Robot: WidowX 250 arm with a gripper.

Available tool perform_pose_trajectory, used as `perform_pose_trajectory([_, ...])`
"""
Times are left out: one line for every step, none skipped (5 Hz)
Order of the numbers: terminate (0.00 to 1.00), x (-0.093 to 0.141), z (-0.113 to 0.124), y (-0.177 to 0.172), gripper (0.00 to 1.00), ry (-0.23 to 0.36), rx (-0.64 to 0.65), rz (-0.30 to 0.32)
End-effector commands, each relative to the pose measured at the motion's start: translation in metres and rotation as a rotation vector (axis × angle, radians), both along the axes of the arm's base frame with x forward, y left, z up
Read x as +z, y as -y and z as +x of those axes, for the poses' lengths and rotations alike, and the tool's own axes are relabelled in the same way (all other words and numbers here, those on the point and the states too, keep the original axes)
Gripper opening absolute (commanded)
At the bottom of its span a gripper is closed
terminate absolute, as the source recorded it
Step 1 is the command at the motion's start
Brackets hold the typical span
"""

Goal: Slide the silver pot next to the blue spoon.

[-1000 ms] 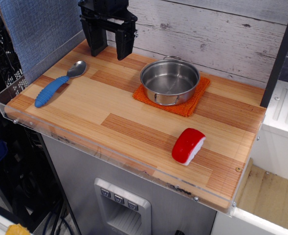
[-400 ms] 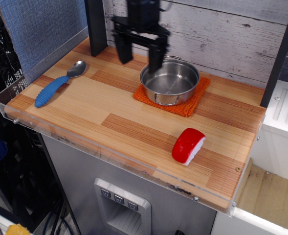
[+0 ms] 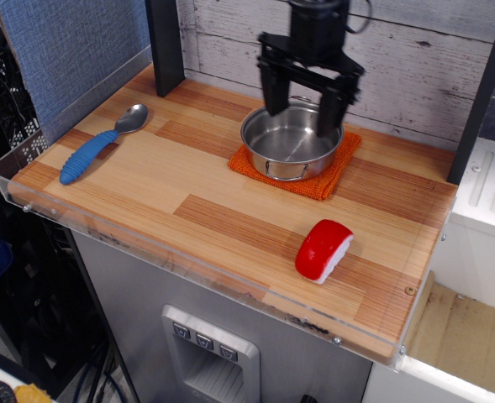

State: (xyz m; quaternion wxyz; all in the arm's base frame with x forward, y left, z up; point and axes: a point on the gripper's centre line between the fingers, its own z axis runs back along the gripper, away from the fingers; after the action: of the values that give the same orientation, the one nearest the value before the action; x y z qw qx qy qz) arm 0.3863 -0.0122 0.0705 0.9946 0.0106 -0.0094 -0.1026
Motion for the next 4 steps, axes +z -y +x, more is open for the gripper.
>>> perform_pose_trajectory([0.0, 0.0, 0.015, 0.009, 1.0, 0.038, -0.01, 0.012])
perform_pose_trajectory([0.0, -0.012, 0.016, 0.01, 1.0, 0.012, -0.011, 0.017])
perform_pose_trajectory([0.0, -0.017, 0.016, 0.012, 1.0, 0.003, -0.015, 0.016])
perform_pose_trajectory([0.0, -0.019, 0.016, 0.016, 0.0, 0.02, -0.026, 0.009])
